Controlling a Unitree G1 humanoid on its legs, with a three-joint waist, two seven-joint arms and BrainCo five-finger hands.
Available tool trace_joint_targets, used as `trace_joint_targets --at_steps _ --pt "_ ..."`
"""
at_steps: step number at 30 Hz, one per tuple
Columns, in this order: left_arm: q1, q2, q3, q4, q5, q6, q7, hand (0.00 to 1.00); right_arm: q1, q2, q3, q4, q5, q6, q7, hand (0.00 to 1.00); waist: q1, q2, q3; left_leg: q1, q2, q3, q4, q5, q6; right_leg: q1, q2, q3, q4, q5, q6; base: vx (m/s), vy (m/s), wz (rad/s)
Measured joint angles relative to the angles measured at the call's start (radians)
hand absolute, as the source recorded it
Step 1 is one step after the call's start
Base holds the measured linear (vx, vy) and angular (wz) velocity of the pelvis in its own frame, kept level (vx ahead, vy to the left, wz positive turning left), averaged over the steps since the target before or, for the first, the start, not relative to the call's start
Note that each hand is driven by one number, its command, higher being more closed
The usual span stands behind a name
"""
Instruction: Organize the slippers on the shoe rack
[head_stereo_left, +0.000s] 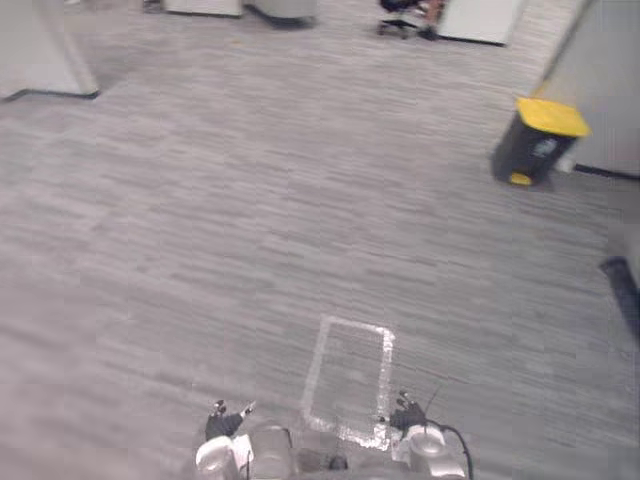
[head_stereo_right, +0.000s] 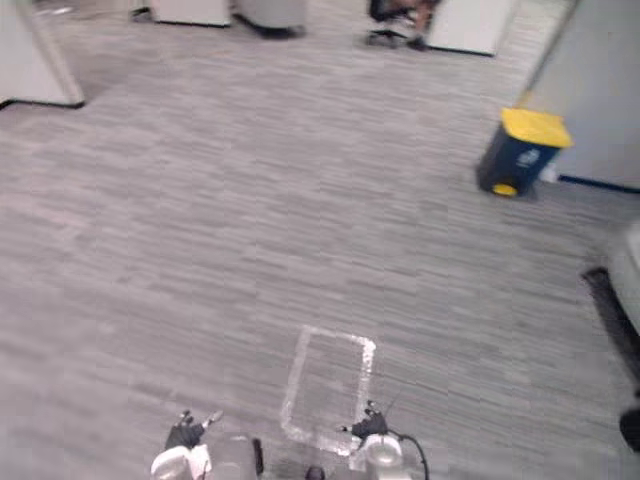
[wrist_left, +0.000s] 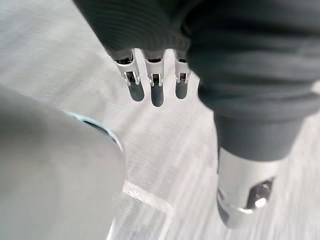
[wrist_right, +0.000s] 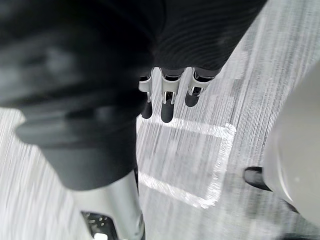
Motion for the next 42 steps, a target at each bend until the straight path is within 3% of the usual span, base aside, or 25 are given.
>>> trace_joint_targets --at_steps 1,3,4,5,7,8,9,11,12,13,17,19,20,21,23,25,28,29,32,33,35,36,37,38,42 --pt "-0.002 0.0 -0.001 0.0 0.0 -0.006 0.0 0.0 0.0 0.0 0.0 0.008 -0.001 0.0 -0.006 0.0 0.002 -0.004 0.002 -0.009 -0.046 -0.087 -0.116 0.039 -0.005 0.012 -0.021 0.059 0.005 -0.027 0.023 0.38 0.304 -1.39" --pt "0.001 -0.01 -0.001 0.006 -0.005 -0.006 0.001 0.0 0.005 -0.001 0.001 0.033 -0.002 0.0 -0.008 0.0 0.007 0.018 -0.013 -0.007 -0.063 -0.172 -0.198 0.125 -0.026 0.017 -0.025 0.148 0.042 -0.091 0.058 0.45 0.386 -1.21" --pt "0.001 -0.01 -0.001 0.006 -0.007 -0.006 0.001 0.0 0.006 -0.001 0.002 0.036 -0.002 0.001 -0.007 0.0 0.01 0.019 -0.014 0.0 -0.068 -0.169 -0.192 0.151 -0.028 0.017 -0.029 0.165 0.057 -0.106 0.064 0.52 0.482 -1.42" --pt "0.005 -0.004 -0.002 0.0 -0.022 -0.007 0.0 0.0 0.012 -0.002 0.024 0.046 -0.003 0.008 -0.003 0.0 0.028 -0.004 -0.027 0.012 -0.069 -0.1 -0.16 0.166 -0.009 0.011 -0.053 0.223 0.099 -0.145 0.089 0.34 0.323 -1.23" --pt "0.009 0.013 -0.001 0.002 -0.022 -0.005 -0.001 0.0 0.01 -0.002 0.033 0.047 -0.005 0.008 0.001 0.0 0.04 -0.027 -0.043 0.034 -0.071 -0.016 -0.154 0.138 0.016 -0.025 -0.09 0.226 0.176 -0.155 0.114 0.34 0.323 -1.32" --pt "0.009 0.019 -0.001 0.009 -0.022 -0.005 0.0 0.0 0.019 -0.002 0.03 0.04 -0.005 0.008 0.001 0.0 0.028 -0.034 -0.046 0.055 -0.063 0.027 -0.151 0.125 0.038 -0.054 -0.103 0.194 0.238 -0.145 0.13 0.33 0.348 -1.44" --pt "-0.002 0.025 -0.003 0.024 -0.025 0.001 0.001 0.0 0.024 -0.002 0.029 0.037 -0.005 0.006 0.003 0.0 0.025 -0.029 -0.038 0.119 -0.053 0.09 -0.171 0.084 0.058 -0.122 -0.153 0.065 0.381 -0.121 0.192 0.34 0.384 -1.43" --pt "0.0 0.027 -0.015 0.043 -0.03 0.001 0.001 0.0 0.019 -0.002 0.026 0.035 -0.006 0.007 0.007 0.0 0.032 -0.027 -0.039 0.183 -0.05 0.147 -0.205 0.073 0.063 -0.18 -0.219 -0.064 0.5 -0.121 0.186 0.21 0.242 -1.15" --pt "-0.001 0.039 -0.029 0.06 -0.03 0.003 0.0 0.0 0.019 -0.004 0.025 0.034 -0.008 0.003 0.009 0.0 0.018 -0.026 -0.04 0.257 -0.046 0.193 -0.253 0.068 0.065 -0.216 -0.284 -0.212 0.542 -0.135 0.163 0.16 0.141 -0.68" --pt "-0.001 0.041 -0.031 0.064 -0.031 0.002 0.0 0.0 0.019 -0.003 0.025 0.035 -0.011 0.001 0.01 0.0 0.012 -0.026 -0.04 0.272 -0.041 0.209 -0.265 0.068 0.066 -0.218 -0.29 -0.237 0.533 -0.137 0.161 0.19 0.153 -0.64" --pt "-0.003 0.047 -0.046 0.092 -0.034 0.002 -0.001 0.0 -0.004 -0.012 0.021 0.073 -0.044 -0.005 0.014 0.0 0.001 -0.02 -0.043 0.374 -0.019 0.295 -0.357 0.07 0.063 -0.262 -0.254 -0.355 0.304 -0.091 0.157 0.21 0.022 -0.56" --pt "-0.017 0.066 -0.083 0.121 -0.03 0.003 -0.004 0.0 -0.019 -0.012 0.02 0.083 -0.045 -0.004 0.015 0.0 -0.01 -0.02 -0.041 0.386 -0.018 0.316 -0.367 0.072 0.058 -0.287 -0.223 -0.404 0.154 0.026 0.128 0.24 -0.078 -0.49" --pt "-0.022 0.075 -0.093 0.131 -0.024 0.004 -0.006 0.0 -0.02 -0.013 0.012 0.08 -0.044 -0.006 0.016 0.0 -0.02 -0.029 -0.04 0.393 -0.029 0.304 -0.37 0.073 0.052 -0.283 -0.213 -0.387 0.103 0.138 0.069 0.23 -0.129 -0.15" --pt "-0.024 0.061 -0.101 0.137 -0.018 0.007 -0.007 0.0 -0.025 -0.024 -0.023 0.08 -0.043 -0.007 0.015 0.0 -0.026 -0.001 -0.036 0.415 -0.019 0.269 -0.39 0.087 0.025 -0.258 -0.198 -0.393 0.088 0.134 0.069 0.23 -0.139 -0.13" --pt "-0.028 0.038 -0.108 0.134 -0.002 0.007 -0.006 0.0 -0.025 -0.034 -0.048 0.079 -0.043 -0.011 0.014 0.0 -0.028 0.024 -0.036 0.421 -0.003 0.246 -0.39 0.088 0.022 -0.242 -0.176 -0.397 0.063 0.122 0.071 0.21 -0.142 -0.03" --pt "-0.029 0.04 -0.111 0.12 0.012 0.007 -0.011 0.0 -0.024 -0.033 -0.061 0.077 -0.041 -0.013 0.012 0.0 -0.029 0.026 -0.028 0.377 0.027 0.229 -0.256 0.081 0.013 -0.211 -0.16 -0.401 0.05 0.085 0.078 0.16 -0.151 0.14" --pt "-0.008 0.033 -0.082 0.054 0.014 0.002 -0.023 0.0 -0.008 -0.034 -0.042 0.063 -0.04 -0.011 0.009 0.0 -0.018 0.031 -0.013 0.2 0.13 0.14 0.24 0.099 0.02 -0.119 -0.098 -0.367 0.058 0.015 0.046 0.18 -0.135 -0.3" --pt "-0.002 0.034 -0.082 0.047 0.015 0.002 -0.023 0.0 -0.008 -0.033 -0.038 0.064 -0.039 -0.011 0.008 0.0 -0.017 0.03 -0.013 0.186 0.133 0.133 0.26 0.09 0.015 -0.116 -0.093 -0.355 0.063 0.008 0.044 0.21 -0.055 -1.0" --pt "0.001 0.022 -0.081 0.025 0.015 0.002 -0.024 0.0 -0.013 -0.033 -0.036 0.062 -0.033 -0.004 0.002 0.0 -0.013 0.023 -0.01 0.119 0.113 0.113 0.175 0.03 0.012 -0.107 -0.083 -0.253 0.064 -0.004 0.054 0.2 0.023 -1.09" --pt "0.001 0.018 -0.078 0.023 0.016 0.002 -0.022 0.0 -0.02 -0.033 -0.035 0.061 -0.031 -0.003 -0.006 0.0 -0.01 0.022 -0.01 0.115 0.056 0.038 0.039 0.014 0.008 -0.106 -0.085 -0.167 0.076 -0.01 0.063 0.2 0.114 -1.13" --pt "-0.001 0.015 -0.074 0.024 0.015 0.002 -0.021 0.0 -0.02 -0.033 -0.035 0.062 -0.031 -0.003 -0.008 0.0 -0.003 0.021 -0.01 0.113 -0.003 -0.073 -0.045 0.015 0.006 -0.113 -0.092 -0.111 0.095 -0.007 0.07 0.29 0.222 -1.37" --pt "-0.001 0.01 -0.074 0.023 0.014 -0.003 -0.021 0.0 -0.019 -0.034 -0.025 0.065 -0.031 0.0 -0.011 0.0 0.009 0.021 -0.01 0.117 -0.057 -0.192 -0.137 0.021 0.003 -0.127 -0.099 -0.046 0.128 -0.024 0.091 0.25 0.254 -1.38" --pt "-0.001 0.008 -0.074 0.024 0.015 -0.004 -0.02 0.0 -0.019 -0.036 -0.016 0.065 -0.031 0.0 -0.012 0.0 0.009 0.024 -0.012 0.124 -0.069 -0.226 -0.169 0.029 0.0 -0.13 -0.097 -0.025 0.137 -0.031 0.102 0.18 0.224 -1.39" --pt "-0.001 0.001 -0.072 0.039 0.013 -0.005 -0.02 0.0 -0.017 -0.038 -0.011 0.065 -0.031 0.0 -0.013 0.0 0.011 0.039 -0.021 0.136 -0.072 -0.274 -0.22 0.101 -0.036 -0.143 -0.083 0.02 0.159 -0.045 0.122 0.23 0.314 -1.27" --pt "-0.001 0.038 -0.061 0.062 0.012 -0.005 -0.021 0.0 0.004 -0.011 0.021 0.075 -0.039 0.0 -0.004 0.0 0.026 -0.017 -0.061 0.184 -0.091 -0.098 -0.229 0.088 0.008 -0.124 -0.137 0.124 0.106 -0.029 0.177 0.23 0.329 -1.04"
